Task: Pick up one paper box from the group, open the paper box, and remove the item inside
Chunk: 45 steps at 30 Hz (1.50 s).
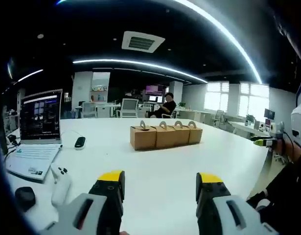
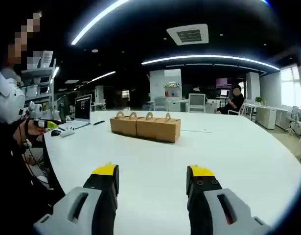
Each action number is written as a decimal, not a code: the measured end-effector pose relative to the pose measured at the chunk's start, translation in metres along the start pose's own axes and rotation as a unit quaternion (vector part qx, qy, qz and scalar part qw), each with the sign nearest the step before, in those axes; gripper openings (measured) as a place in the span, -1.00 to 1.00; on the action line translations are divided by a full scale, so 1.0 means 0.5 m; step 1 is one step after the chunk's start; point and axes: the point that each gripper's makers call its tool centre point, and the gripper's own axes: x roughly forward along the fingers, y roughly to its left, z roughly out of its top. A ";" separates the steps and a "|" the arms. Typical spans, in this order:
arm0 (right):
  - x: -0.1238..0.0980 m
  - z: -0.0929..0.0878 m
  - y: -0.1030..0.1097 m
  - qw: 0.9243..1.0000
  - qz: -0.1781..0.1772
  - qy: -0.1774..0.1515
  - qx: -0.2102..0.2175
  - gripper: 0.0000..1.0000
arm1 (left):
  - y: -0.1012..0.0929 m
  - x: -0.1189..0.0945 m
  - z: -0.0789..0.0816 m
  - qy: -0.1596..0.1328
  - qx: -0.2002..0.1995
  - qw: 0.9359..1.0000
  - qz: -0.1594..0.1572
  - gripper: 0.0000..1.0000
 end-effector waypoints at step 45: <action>0.015 -0.032 -0.003 0.998 0.016 0.051 -0.019 0.12 | -0.022 0.016 0.015 0.036 0.024 0.999 -0.019 0.18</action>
